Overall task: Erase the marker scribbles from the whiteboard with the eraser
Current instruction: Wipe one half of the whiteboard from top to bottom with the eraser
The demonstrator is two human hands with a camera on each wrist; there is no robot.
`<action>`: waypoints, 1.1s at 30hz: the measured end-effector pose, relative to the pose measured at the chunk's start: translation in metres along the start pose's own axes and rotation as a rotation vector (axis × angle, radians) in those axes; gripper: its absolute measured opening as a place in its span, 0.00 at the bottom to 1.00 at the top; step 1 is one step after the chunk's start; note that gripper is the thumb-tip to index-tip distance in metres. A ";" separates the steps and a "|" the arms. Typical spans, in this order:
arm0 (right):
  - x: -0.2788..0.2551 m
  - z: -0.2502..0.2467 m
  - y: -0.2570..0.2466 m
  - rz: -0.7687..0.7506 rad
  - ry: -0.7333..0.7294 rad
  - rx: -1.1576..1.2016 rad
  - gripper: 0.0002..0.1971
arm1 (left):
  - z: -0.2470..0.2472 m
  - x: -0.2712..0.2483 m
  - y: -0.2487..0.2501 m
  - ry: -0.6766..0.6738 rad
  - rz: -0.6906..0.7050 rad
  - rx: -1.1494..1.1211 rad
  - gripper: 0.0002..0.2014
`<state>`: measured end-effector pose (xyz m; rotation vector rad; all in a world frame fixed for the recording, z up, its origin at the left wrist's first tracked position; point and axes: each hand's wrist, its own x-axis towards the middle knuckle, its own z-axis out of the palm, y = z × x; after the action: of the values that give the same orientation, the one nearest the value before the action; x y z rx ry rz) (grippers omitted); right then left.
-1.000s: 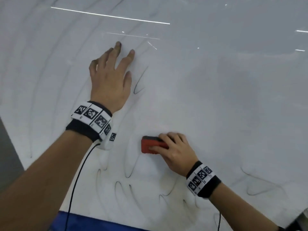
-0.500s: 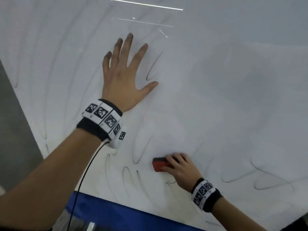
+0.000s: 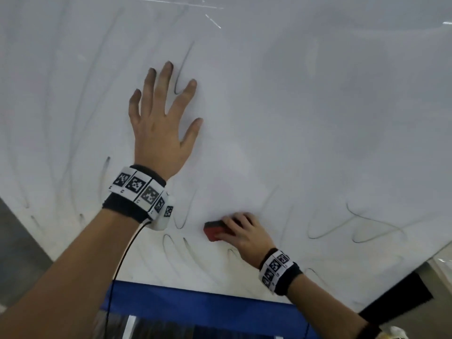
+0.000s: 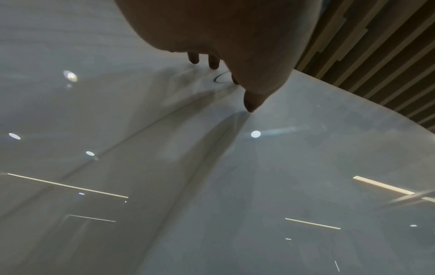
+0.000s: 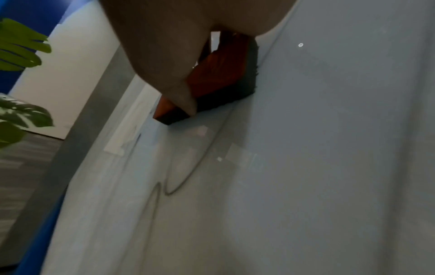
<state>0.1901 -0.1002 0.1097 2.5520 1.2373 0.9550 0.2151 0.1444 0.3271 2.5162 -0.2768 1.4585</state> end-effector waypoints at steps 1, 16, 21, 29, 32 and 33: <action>-0.003 -0.005 0.005 0.005 0.001 -0.004 0.25 | 0.001 0.000 0.003 0.004 -0.012 -0.002 0.28; -0.029 0.006 0.001 0.302 0.221 0.000 0.24 | 0.029 -0.035 0.105 -0.171 0.244 0.008 0.29; -0.032 -0.061 0.067 0.715 0.584 0.035 0.17 | 0.037 -0.036 0.102 -0.151 0.249 0.013 0.28; -0.055 0.025 -0.009 0.475 0.309 0.082 0.26 | 0.043 -0.040 0.108 -0.124 0.211 -0.018 0.26; -0.075 -0.002 0.025 0.536 0.375 0.051 0.26 | 0.045 -0.041 0.105 -0.097 0.223 -0.014 0.25; -0.084 -0.017 0.042 0.639 0.449 0.052 0.24 | 0.045 -0.041 0.105 -0.087 0.219 -0.021 0.25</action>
<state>0.1689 -0.1923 0.0994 2.9314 0.4860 1.7064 0.2038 0.0330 0.2792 2.6042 -0.5967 1.4131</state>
